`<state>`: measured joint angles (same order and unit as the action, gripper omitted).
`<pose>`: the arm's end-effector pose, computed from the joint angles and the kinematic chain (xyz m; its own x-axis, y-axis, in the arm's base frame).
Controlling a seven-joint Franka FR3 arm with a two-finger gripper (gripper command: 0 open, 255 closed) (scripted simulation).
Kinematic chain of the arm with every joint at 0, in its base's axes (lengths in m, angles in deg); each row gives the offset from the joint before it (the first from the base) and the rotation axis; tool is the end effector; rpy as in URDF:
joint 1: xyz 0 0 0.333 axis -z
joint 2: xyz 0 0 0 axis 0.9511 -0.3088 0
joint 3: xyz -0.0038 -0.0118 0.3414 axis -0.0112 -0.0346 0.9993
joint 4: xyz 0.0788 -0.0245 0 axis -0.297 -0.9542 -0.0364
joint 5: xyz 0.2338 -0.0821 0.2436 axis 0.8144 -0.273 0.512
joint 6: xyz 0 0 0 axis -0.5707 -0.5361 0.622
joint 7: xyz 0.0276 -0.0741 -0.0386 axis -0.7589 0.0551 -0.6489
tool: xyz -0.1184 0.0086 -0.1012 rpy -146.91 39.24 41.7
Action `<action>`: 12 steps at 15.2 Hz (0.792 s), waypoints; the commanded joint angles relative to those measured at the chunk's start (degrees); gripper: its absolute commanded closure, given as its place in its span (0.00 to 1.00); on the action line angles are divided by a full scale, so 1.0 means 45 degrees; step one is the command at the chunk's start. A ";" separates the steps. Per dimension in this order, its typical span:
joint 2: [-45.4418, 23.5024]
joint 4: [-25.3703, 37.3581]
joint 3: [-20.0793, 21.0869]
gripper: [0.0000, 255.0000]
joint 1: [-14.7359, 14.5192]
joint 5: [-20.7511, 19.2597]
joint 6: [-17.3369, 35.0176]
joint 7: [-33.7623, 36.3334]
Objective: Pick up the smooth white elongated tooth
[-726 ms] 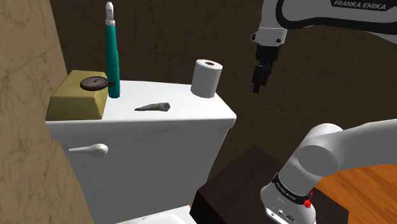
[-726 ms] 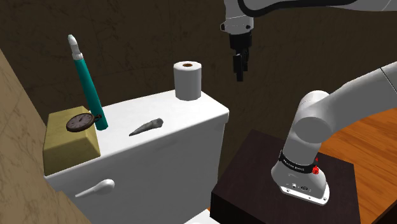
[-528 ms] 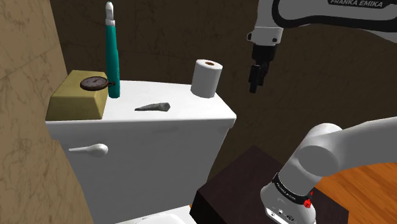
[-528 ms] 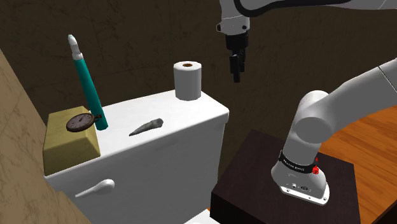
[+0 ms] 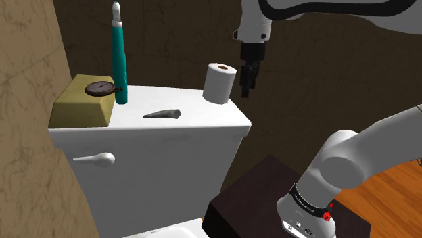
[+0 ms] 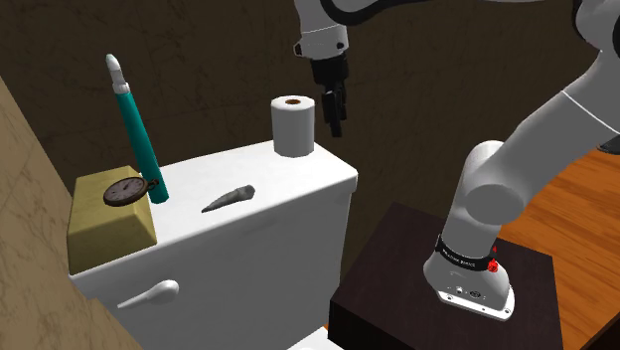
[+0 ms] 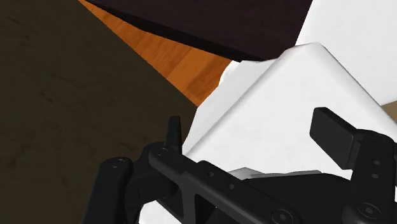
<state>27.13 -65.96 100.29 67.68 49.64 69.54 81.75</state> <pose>0.2926 0.0955 0.5447 0.9192 0.3328 -0.2105 0.3509 -0.9349 0.0541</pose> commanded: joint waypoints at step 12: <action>-0.5253 0.4852 0.2318 0.00 -0.1476 0.0467 -0.0319 0.0744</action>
<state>5.88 -45.82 110.13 61.42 51.91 68.30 85.05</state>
